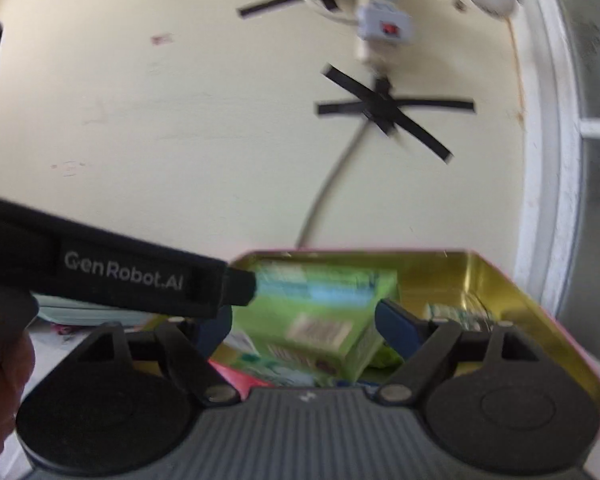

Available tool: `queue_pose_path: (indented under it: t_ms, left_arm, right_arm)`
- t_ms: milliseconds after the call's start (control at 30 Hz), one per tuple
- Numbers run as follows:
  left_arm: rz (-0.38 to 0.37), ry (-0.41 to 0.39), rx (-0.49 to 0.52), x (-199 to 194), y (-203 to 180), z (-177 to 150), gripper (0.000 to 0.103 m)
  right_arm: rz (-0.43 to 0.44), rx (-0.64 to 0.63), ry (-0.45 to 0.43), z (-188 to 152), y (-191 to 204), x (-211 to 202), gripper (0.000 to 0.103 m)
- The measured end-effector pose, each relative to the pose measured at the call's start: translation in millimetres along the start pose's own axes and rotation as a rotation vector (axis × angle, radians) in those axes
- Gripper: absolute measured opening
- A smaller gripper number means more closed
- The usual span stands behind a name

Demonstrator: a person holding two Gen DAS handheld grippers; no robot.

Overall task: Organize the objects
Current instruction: 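Lift the green medicine box into the pink tin and open the left gripper, then withdraw the left tool from the tin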

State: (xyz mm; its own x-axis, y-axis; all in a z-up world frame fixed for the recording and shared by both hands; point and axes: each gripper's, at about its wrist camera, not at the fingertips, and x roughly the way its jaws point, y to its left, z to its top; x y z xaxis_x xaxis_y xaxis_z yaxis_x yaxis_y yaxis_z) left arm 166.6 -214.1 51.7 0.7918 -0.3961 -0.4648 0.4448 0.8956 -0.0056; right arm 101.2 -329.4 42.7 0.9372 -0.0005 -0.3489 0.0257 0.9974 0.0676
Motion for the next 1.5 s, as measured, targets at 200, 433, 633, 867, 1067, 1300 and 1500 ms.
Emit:
queue_pose_path:
  t_ms: [200,433,633,867,1067,1300,1500]
  left_arm:
    - [0.078,0.001,0.011,-7.1,1.4,-11.2,0.075]
    - [0.155,0.036,0.009,-20.3,7.3,-10.8,0.075]
    - [0.191,0.036,-0.006,-35.6,12.7,-12.1,0.075]
    - [0.229,0.026,-0.005,-51.4,16.2,-14.8,0.075]
    - [0.258,0.014,-0.006,-68.3,23.3,-22.8,0.075]
    - [0.276,0.028,-0.008,-84.9,36.6,-37.9,0.077]
    - [0.280,0.039,-0.016,-93.7,47.8,-52.7,0.081]
  right_arm:
    - [0.010,0.028,0.016,-4.6,-9.3,-5.4,0.082]
    - [-0.005,0.004,0.001,-4.4,-3.6,-6.6,0.083]
    - [-0.004,0.025,-0.012,-6.0,-3.9,-12.0,0.084]
    - [0.005,0.043,-0.035,-7.0,-3.2,-22.6,0.084]
    - [-0.006,0.032,-0.095,-12.8,2.9,-47.2,0.084]
    - [-0.001,0.049,-0.111,-20.2,9.5,-66.7,0.084]
    - [0.007,0.101,-0.118,-31.4,15.4,-90.0,0.084]
